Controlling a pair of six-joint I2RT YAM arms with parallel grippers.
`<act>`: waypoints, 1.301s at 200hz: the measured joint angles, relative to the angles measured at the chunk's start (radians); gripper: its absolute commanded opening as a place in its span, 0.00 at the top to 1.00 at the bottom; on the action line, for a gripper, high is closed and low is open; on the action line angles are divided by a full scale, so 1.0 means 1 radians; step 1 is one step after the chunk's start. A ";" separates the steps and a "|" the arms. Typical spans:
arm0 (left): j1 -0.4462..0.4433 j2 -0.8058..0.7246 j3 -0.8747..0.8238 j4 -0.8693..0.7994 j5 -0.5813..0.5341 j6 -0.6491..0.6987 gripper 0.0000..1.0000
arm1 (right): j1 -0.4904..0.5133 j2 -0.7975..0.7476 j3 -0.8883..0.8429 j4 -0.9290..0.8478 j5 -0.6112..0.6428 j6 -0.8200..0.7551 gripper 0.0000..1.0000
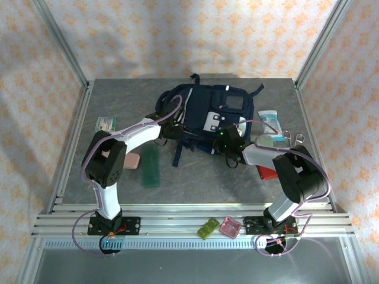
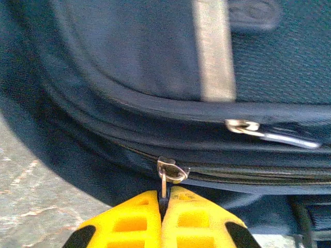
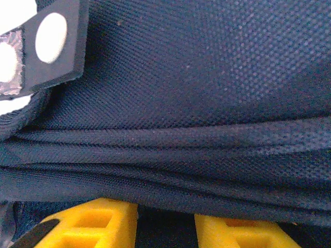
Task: Pack the student bag
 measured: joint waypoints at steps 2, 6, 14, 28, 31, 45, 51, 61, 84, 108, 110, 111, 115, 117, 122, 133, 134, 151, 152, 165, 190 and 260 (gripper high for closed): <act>0.000 -0.002 -0.001 0.000 0.002 0.000 1.00 | 0.000 0.002 0.003 -0.002 0.001 0.000 0.66; 0.001 -0.003 -0.002 0.000 0.003 0.000 1.00 | 0.000 0.006 0.008 -0.005 0.003 0.000 0.66; -0.004 -0.006 -0.002 0.000 0.003 0.000 1.00 | -0.001 0.015 0.019 -0.014 0.006 0.000 0.66; -0.019 -0.014 -0.005 -0.001 0.002 0.000 1.00 | -0.009 0.032 0.048 -0.040 0.016 -0.004 0.66; -0.024 -0.016 -0.005 -0.002 0.001 0.000 1.00 | -0.011 0.035 0.055 -0.047 0.018 -0.004 0.65; -0.048 -0.023 -0.005 -0.002 -0.002 -0.002 1.00 | -0.028 0.053 0.091 -0.079 0.032 -0.012 0.64; -0.061 -0.025 -0.005 -0.003 -0.002 -0.003 1.00 | -0.040 0.061 0.107 -0.094 0.038 -0.016 0.64; -0.080 -0.028 -0.004 -0.004 0.004 -0.006 1.00 | -0.061 0.074 0.137 -0.119 0.047 -0.025 0.63; -0.117 -0.030 0.008 -0.009 0.037 -0.027 1.00 | -0.105 0.095 0.200 -0.169 0.060 -0.046 0.60; -0.152 -0.030 0.033 -0.015 0.067 -0.048 1.00 | -0.118 0.084 0.224 -0.177 0.049 -0.056 0.54; -0.155 -0.030 0.034 -0.015 0.071 -0.053 1.00 | -0.118 0.080 0.224 -0.177 0.043 -0.057 0.53; -0.156 -0.030 0.035 -0.015 0.071 -0.054 1.00 | -0.118 0.080 0.224 -0.178 0.042 -0.058 0.53; -0.162 -0.030 0.037 -0.015 0.077 -0.056 1.00 | -0.118 0.071 0.222 -0.178 0.028 -0.053 0.51; -0.165 -0.030 0.038 -0.014 0.080 -0.060 1.00 | -0.118 0.066 0.222 -0.178 0.023 -0.053 0.50; -0.171 -0.030 0.038 -0.013 0.090 -0.065 1.00 | -0.117 0.052 0.220 -0.178 0.002 -0.050 0.50; -0.183 -0.030 0.039 -0.009 0.111 -0.080 1.00 | -0.115 0.008 0.211 -0.172 -0.050 -0.043 0.50; -0.183 -0.030 0.039 -0.009 0.113 -0.080 1.00 | -0.115 0.002 0.209 -0.171 -0.056 -0.041 0.50; -0.204 -0.030 0.039 -0.001 0.135 -0.093 1.00 | -0.106 -0.087 0.173 -0.133 -0.129 -0.010 0.47; -0.205 -0.030 0.039 -0.001 0.135 -0.094 1.00 | -0.105 -0.095 0.169 -0.129 -0.135 -0.009 0.46; -0.216 -0.030 0.040 0.003 0.143 -0.104 1.00 | -0.100 -0.156 0.124 -0.084 -0.190 0.027 0.44; -0.227 -0.030 0.040 0.007 0.149 -0.110 1.00 | -0.095 -0.194 0.044 0.000 -0.289 0.126 0.42; -0.229 -0.030 0.040 0.014 0.149 -0.126 1.00 | -0.084 -0.133 -0.033 0.121 -0.373 0.316 0.49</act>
